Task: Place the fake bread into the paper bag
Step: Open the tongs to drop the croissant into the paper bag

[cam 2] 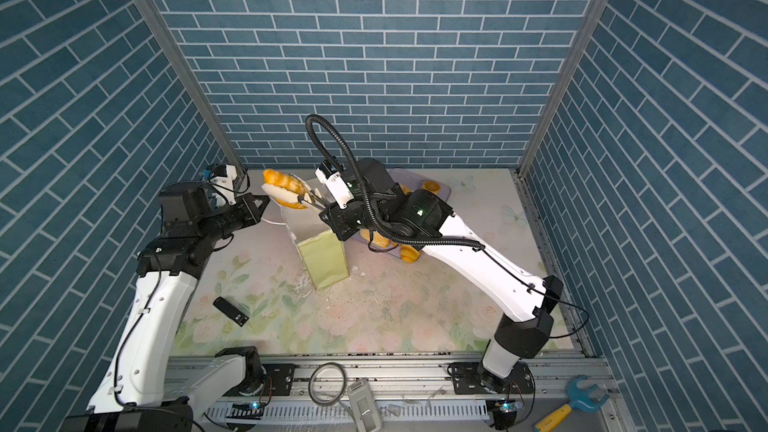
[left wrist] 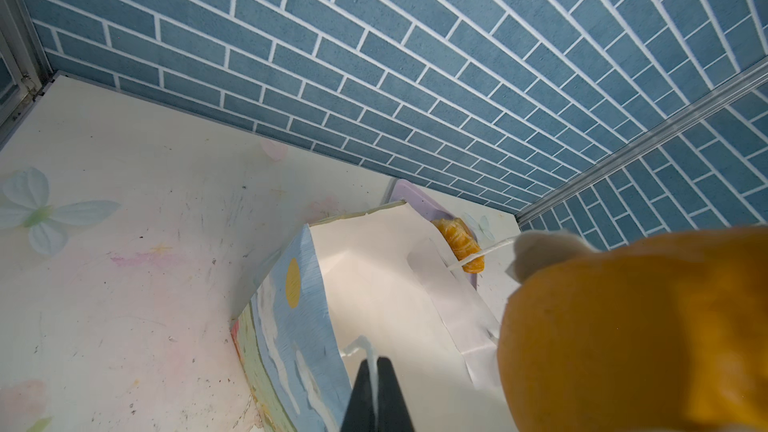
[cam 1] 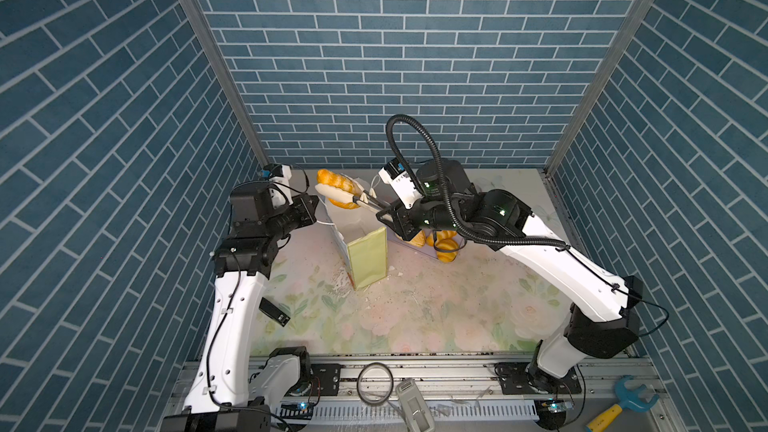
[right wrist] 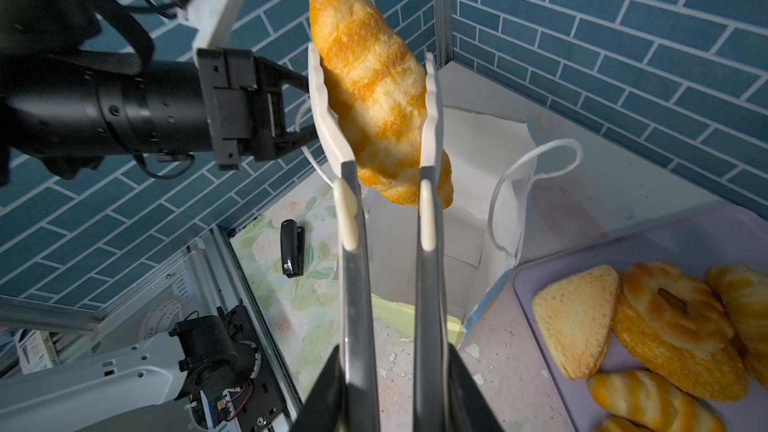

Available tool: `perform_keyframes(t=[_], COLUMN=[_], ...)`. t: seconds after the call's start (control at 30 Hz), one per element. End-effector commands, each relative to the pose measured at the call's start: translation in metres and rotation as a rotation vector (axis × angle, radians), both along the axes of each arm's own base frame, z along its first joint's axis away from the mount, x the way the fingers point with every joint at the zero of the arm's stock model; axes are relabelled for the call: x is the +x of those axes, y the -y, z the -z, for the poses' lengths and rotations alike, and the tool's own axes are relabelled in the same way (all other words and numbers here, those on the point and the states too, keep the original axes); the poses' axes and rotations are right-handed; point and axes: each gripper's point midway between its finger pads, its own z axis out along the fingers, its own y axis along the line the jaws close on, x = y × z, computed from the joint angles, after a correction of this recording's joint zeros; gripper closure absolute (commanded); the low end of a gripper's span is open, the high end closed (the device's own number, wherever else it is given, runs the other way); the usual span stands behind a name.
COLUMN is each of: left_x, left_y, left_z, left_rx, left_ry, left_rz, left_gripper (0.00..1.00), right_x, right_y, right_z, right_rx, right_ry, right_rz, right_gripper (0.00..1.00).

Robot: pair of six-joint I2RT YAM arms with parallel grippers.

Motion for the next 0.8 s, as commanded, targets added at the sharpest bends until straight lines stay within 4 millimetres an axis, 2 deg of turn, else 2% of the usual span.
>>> perform_keyframes(t=[0.0,0.2,0.33,0.5,0.63,0.77], left_x=[-0.006,-0.008,-0.009,-0.009,-0.01,-0.009], left_y=[-0.001,-0.001,-0.002,-0.003,-0.007,-0.008], left_z=[0.003,0.004,0.006,0.007,0.009,0.009], left_rx=[0.0,0.002,0.004,0.01,0.049,0.062], left_ry=[-0.009,-0.016,-0.02,-0.024,-0.034,-0.041], left_rz=[-0.008,-0.009,-0.01,-0.013,-0.024,-0.024], left_gripper=[0.99,0.99,0.99,0.99,0.99,0.99], right_x=[0.005,0.006,0.007,0.01,0.006,0.008], right_y=[0.008,0.007,0.002,0.002,0.007,0.018], right_z=[-0.016,-0.002,0.008,0.002,-0.017,-0.049], right_rx=[0.045,-0.003,-0.051,-0.063,-0.058,-0.037], right_ry=[0.029,0.021,0.008,0.046,0.129,0.24], right_rz=[0.068,0.062,0.051,0.046,0.011,0.01], right_gripper=[0.66,0.63,0.54,0.45,0.45,0.48])
